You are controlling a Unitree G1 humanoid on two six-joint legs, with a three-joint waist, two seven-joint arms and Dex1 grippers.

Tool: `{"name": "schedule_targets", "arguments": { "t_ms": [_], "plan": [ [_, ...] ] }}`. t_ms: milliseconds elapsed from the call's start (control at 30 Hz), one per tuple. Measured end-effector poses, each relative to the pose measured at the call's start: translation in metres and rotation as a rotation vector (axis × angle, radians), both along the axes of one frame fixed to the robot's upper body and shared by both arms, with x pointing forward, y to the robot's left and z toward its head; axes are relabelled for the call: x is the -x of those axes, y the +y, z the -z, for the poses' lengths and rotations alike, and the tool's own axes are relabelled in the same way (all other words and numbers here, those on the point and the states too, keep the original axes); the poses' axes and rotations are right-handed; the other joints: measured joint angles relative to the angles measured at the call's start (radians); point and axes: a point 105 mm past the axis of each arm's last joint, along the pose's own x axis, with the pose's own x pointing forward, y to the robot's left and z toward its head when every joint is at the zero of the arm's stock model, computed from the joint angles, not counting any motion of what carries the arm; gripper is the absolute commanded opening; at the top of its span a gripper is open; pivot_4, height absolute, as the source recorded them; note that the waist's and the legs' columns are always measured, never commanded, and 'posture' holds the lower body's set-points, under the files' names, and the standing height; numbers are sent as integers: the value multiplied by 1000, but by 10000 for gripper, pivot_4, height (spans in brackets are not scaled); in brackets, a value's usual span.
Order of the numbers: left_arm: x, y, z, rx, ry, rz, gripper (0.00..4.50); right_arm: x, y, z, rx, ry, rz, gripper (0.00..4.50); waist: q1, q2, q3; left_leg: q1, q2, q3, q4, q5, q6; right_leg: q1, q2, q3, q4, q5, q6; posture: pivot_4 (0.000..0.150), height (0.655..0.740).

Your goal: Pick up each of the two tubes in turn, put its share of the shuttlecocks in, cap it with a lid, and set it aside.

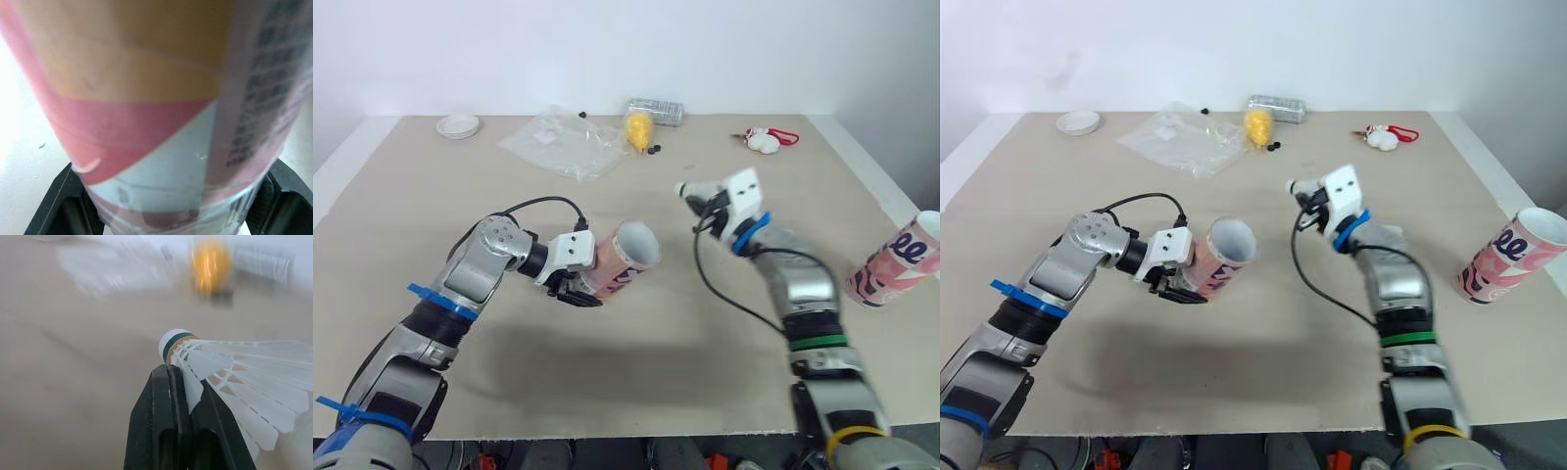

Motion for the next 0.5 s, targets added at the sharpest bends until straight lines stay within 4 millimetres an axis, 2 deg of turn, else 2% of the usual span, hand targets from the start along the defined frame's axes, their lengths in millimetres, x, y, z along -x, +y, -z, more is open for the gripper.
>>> {"name": "schedule_targets", "arguments": {
  "t_ms": [33,67,100,133,200,267,367,500],
  "plan": [
    [1,-2,0,-5,15,4,28978,16,0,-22,124,-92,-81,890,0,0,0,0,0,0,0,0,0,0,0,0,0,0,0,1500,7400],
    [0,-2,0,-9,19,3,28978,23,0,-29,186,-128,-116,890,0,0,0,0,0,0,0,0,0,0,0,0,0,0,0,1500,7400],
    [0,-2,0,-11,24,1,28978,27,-1,-33,225,-149,-136,890,0,0,0,1,1,0,0,-1,1,0,1,0,0,0,0,1500,7400],
    [0,-4,-1,-17,37,-3,28978,41,2,-39,344,-191,-226,890,-1,0,0,1,1,0,1,-1,1,0,1,0,0,0,-1,1500,7400],
    [0,-5,-1,-16,45,-5,28978,50,4,-40,411,-201,-289,890,-1,1,1,1,1,0,1,-1,1,0,1,0,0,0,-1,1500,7400],
    [0,-7,-2,-19,62,-15,28978,75,13,-48,538,-250,-428,890,-2,1,1,1,1,0,1,-1,1,0,1,0,0,0,-1,1500,7400],
    [-1,-10,-2,-25,62,-12,28978,93,28,-53,570,-293,-533,890,-3,1,1,1,1,0,2,-1,1,0,1,0,1,0,-1,1500,7400],
    [-2,-10,-2,-25,61,-18,28978,102,38,-51,586,-294,-592,890,-2,1,1,1,1,0,3,-1,1,0,0,0,1,1,-1,1500,7400]
  ]
}}
